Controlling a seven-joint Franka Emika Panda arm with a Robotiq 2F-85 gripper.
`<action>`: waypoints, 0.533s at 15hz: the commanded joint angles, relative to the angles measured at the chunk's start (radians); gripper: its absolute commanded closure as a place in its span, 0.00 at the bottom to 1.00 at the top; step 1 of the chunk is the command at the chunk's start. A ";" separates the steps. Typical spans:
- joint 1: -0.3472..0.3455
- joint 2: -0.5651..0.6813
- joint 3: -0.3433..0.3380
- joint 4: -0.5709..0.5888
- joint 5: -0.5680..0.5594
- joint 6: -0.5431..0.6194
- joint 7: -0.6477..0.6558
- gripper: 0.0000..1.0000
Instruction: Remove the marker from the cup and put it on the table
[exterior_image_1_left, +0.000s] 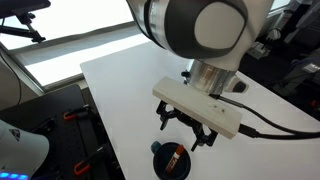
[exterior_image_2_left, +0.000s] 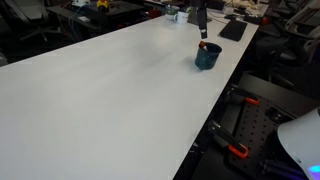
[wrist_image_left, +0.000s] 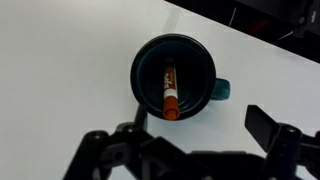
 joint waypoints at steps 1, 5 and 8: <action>0.019 0.022 -0.010 0.026 -0.063 -0.025 0.094 0.00; 0.016 0.045 -0.007 0.017 -0.084 0.040 0.157 0.00; 0.007 0.042 -0.001 0.005 -0.062 0.045 0.138 0.00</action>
